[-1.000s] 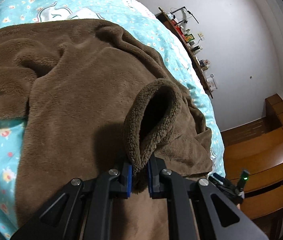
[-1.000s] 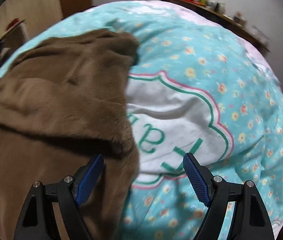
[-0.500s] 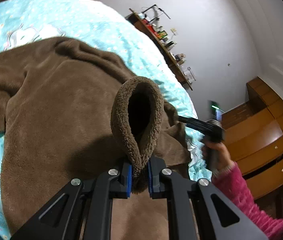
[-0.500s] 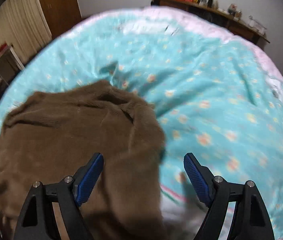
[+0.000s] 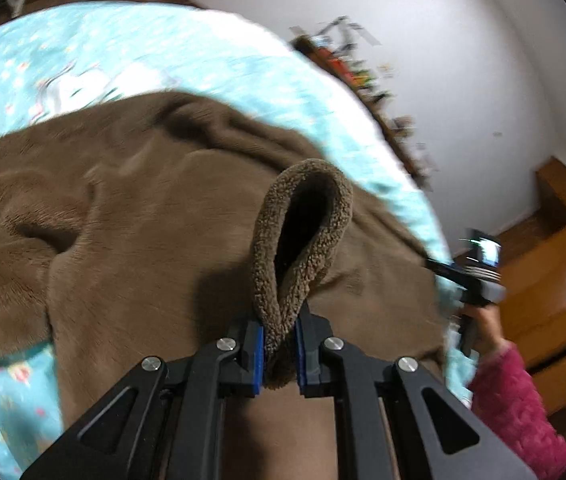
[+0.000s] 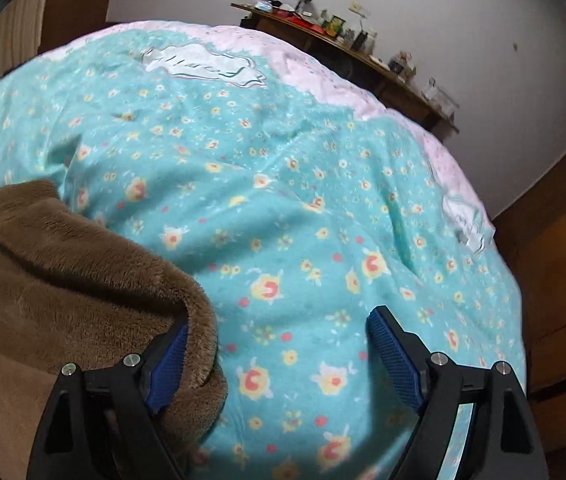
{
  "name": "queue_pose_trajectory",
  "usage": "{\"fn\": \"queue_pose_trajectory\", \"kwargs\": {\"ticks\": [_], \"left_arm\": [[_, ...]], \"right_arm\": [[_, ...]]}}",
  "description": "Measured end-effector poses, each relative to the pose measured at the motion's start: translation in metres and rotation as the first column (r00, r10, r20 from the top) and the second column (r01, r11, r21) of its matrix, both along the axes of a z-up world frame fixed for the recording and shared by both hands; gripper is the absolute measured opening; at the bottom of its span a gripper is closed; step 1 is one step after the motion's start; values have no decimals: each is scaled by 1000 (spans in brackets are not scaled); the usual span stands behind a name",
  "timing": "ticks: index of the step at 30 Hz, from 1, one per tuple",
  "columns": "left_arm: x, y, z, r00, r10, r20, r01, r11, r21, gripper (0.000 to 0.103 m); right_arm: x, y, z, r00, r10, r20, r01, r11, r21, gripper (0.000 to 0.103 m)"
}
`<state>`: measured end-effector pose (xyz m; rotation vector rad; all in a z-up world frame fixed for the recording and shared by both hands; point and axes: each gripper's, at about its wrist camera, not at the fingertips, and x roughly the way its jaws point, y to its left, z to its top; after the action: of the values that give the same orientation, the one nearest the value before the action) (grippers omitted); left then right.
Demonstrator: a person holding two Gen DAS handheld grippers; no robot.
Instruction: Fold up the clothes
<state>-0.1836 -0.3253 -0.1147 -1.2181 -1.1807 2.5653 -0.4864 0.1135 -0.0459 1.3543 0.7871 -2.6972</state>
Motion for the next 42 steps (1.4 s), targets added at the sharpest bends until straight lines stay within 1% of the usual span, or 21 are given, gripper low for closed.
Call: {"fn": "queue_pose_trajectory", "kwargs": {"ticks": [3,8,10,13,15,17,19,20,22,23,26,28,29,30,32,33,35,37,40,41,42], "left_arm": [[-6,-9,-11,999,20,25,-21,999,27,14],[-7,0,1,1000,-21,3,21,999,-39,14],[-8,-3,0,1000,-17,8,17,999,-29,14],[-9,-4,-5,1000,-5,22,5,1000,-11,14],[-8,-6,-10,999,7,37,-7,1000,2,14],[-7,-9,-16,998,19,54,-20,1000,19,15],[-7,-11,-22,997,26,70,-28,999,40,19],[-7,-11,-24,997,29,74,-33,998,49,20],[-5,-12,-25,996,40,78,-45,997,69,20],[-3,-12,-23,996,48,79,-54,996,69,20],[6,-11,-12,993,86,77,-90,995,46,31],[22,-12,-1,990,134,51,-136,990,33,51],[29,-13,4,987,158,38,-159,987,30,56],[36,-13,10,983,183,26,-183,983,27,60],[48,-12,21,975,223,2,-223,975,18,60],[46,-7,29,977,214,-14,-214,977,0,60],[37,14,47,988,142,-65,-145,988,-44,60],[21,38,58,993,40,-107,-48,996,-76,60],[-11,68,59,989,-87,-117,72,989,-127,61],[-21,69,53,992,-87,-96,73,988,-139,61],[-34,65,43,996,-64,-58,55,988,-142,61]], "right_arm": [[4,1,3,1000,24,-15,-24,999,-30,86],[44,5,36,996,76,-37,-83,974,-213,86],[76,-3,41,981,190,-22,-190,955,-229,86],[132,-21,25,928,369,46,-354,915,-194,86],[155,-26,6,908,410,88,-400,910,-110,86],[162,-18,-17,920,376,111,-380,925,13,86],[152,2,-37,941,315,126,-325,944,63,86],[146,10,-40,945,300,129,-306,951,28,92],[136,25,-46,952,272,137,-269,962,-43,98],[137,21,-46,952,274,133,-273,962,-23,98],[147,7,-43,947,303,103,-310,948,68,98],[158,3,-32,948,310,77,-316,946,78,98],[164,1,-24,948,311,62,-315,947,68,98],[170,1,-15,945,323,44,-324,945,37,98],[179,-3,2,935,353,19,-353,935,-27,98],[179,-6,9,929,369,11,-368,928,-57,98],[172,-17,19,916,400,15,-394,908,-140,98],[153,-26,23,902,427,63,-393,873,-288,98],[124,-42,12,869,464,171,-331,803,-496,98],[113,-47,5,852,480,208,-305,778,-549,98],[104,-51,-1,854,469,225,-282,781,-557,98]]}}
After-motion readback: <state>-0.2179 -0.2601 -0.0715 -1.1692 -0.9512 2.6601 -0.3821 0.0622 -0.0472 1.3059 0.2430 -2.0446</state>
